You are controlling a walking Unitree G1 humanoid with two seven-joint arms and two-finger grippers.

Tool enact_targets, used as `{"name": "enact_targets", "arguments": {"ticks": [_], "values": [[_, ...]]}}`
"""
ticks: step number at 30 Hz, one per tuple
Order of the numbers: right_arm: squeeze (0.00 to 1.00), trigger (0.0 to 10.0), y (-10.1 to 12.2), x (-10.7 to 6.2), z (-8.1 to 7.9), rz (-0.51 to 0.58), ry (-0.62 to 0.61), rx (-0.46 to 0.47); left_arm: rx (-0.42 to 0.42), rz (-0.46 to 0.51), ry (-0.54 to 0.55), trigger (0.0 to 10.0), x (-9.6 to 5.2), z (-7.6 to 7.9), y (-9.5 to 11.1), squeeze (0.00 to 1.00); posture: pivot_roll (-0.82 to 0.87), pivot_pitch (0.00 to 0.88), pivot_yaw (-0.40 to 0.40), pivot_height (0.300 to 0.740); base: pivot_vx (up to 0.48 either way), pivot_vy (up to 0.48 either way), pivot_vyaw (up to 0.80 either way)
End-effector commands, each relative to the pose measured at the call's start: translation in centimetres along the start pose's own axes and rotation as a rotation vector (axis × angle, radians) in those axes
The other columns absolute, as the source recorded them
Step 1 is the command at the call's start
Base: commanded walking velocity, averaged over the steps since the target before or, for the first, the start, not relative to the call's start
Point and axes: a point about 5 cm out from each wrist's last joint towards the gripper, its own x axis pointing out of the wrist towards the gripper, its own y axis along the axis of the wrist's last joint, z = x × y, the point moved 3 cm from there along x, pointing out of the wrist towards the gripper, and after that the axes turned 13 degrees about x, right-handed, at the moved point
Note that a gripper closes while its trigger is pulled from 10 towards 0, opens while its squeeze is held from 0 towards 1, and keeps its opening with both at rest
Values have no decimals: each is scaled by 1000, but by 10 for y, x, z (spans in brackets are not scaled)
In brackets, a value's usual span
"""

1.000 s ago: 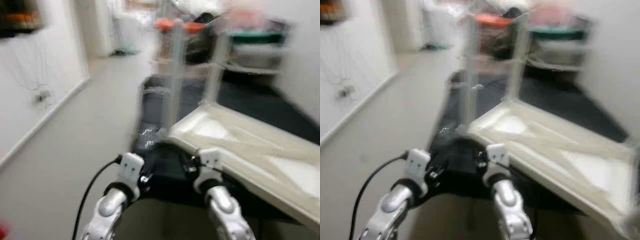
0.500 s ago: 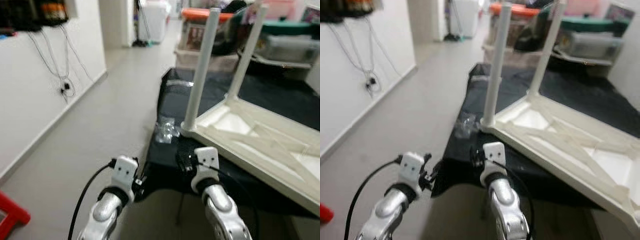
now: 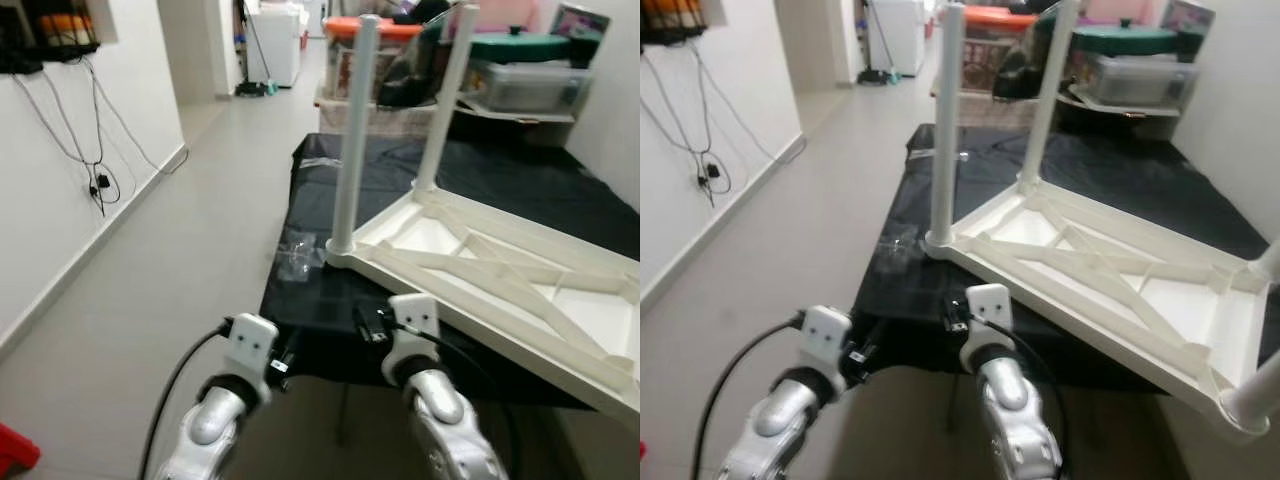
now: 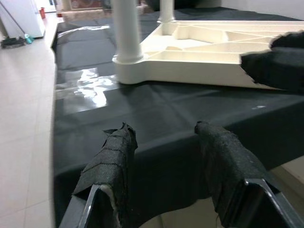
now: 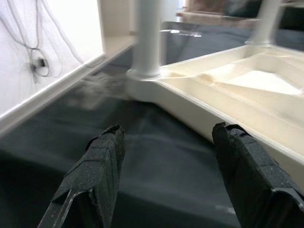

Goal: Building children table

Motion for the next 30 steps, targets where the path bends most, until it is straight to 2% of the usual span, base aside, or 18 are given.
{"name": "enact_targets", "arguments": {"ticks": [1, 5, 12, 15, 19, 24, 30], "values": [[0, 10000, 1, 1, -7, 0, 23, 17, 11, -25, 23, 10000, -3, -7, -5, 0, 40, 0, -45, 740, 0, -420, 0], [0, 10000, 2, 1, -8, 3, 27, 20, -6, -27, 36, 10000, -3, -9, -5, 0, 40, 0, -46, 740, 0, -384, 0], [0, 10000, 10, 2, -7, 44, 32, 21, -30, -24, 42, 10000, -3, -11, -5, 0, 42, 0, -46, 740, 0, 0, 0], [0, 10000, 17, 2, -1, 78, 9, -21, -28, -30, 38, 10000, -3, -11, -6, 0, 40, 0, -44, 740, 0, 0, 0], [0, 10000, 18, 5, -1, 79, 25, -48, -30, -34, 36, 10000, -4, -11, -6, 0, 40, 0, -44, 740, 0, 0, 0], [0, 10000, 24, 11, 12, 90, 8, -59, -47, -30, 49, 10000, -4, -12, -6, 0, 40, 0, -44, 740, 0, 0, 0], [0, 10000, 22, 10, 11, 73, 54, -46, -47, -36, 48, 10000, -5, -12, -7, 0, 41, 0, -45, 740, 0, 0, 0]]}}
